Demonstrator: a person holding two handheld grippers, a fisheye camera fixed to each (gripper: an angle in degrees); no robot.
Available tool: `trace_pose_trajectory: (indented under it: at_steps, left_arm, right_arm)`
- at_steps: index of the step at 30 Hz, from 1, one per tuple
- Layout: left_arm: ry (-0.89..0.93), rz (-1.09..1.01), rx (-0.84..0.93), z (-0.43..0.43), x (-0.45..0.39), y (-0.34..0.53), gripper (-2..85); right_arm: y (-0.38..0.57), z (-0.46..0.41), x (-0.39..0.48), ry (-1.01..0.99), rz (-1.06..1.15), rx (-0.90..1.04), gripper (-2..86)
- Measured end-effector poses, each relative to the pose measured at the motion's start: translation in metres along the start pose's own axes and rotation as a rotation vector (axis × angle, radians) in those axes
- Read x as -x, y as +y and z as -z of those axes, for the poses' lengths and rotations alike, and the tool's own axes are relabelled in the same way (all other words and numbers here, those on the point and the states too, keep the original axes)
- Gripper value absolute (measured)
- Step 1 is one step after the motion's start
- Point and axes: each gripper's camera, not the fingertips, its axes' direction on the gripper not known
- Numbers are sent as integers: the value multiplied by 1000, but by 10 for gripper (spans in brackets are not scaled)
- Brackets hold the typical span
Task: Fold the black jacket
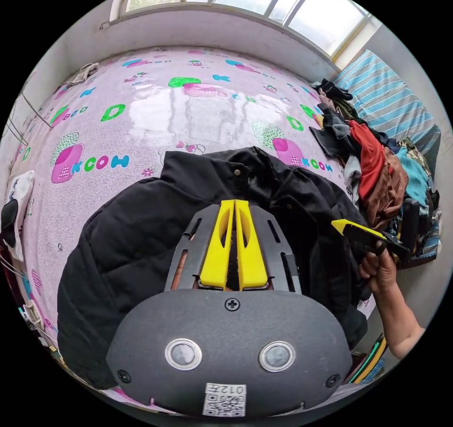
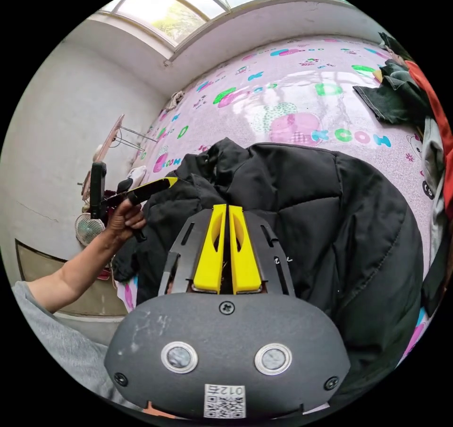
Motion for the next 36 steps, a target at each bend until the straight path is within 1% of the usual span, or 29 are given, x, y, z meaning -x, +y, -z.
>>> trace_pose_trajectory:
  at_steps: [3,7,8,9,11,14,15,19,21,24,26,29,31,32,34,35,36]
  left_arm:
    - [11,-18,12,38,-2,49,-2]
    - [-21,-64,65,74,-19,132,-2]
    - [-60,-96,97,83,-28,162,-2]
    - [-103,-117,118,92,-37,193,-1]
    - [-145,-121,165,101,-45,237,-2]
    - [-197,-106,238,106,-57,301,-2]
    - [-211,-103,280,104,-61,321,-2]
    - [-261,-119,353,93,-72,372,-1]
    - [-281,-116,423,80,-76,398,-1]
    - [-262,-101,460,71,-84,423,-1]
    - [-275,-84,433,70,-91,432,-1]
    - [-282,-29,439,66,-102,441,-1]
    - [-285,-55,439,66,-108,440,-1]
    - [-255,-24,443,69,-106,436,-1]
    - [-200,56,382,85,-95,425,-1]
    - [-195,97,306,99,-85,414,-1]
    - [-229,130,244,109,-75,400,-1]
  right_arm:
    - [51,39,17,5,20,-1,-3]
    - [175,76,64,57,114,97,-2]
    - [219,79,83,86,156,147,-1]
    - [242,80,93,103,179,169,-1]
    - [324,73,126,165,229,232,-2]
    - [383,45,152,134,223,279,-4]
    - [388,38,158,127,225,281,-4]
    - [399,-28,187,151,241,342,-7]
    - [400,-55,197,183,260,381,-8]
    - [401,-98,210,291,327,477,-8]
    - [397,-125,215,396,396,542,-8]
    - [397,-148,220,433,444,606,-9]
    - [407,-155,231,470,475,601,-9]
    - [415,-159,240,502,505,590,-9]
    - [426,-166,252,548,541,574,-9]
    - [431,-169,257,570,547,560,-9]
    - [433,-170,259,578,545,554,-9]
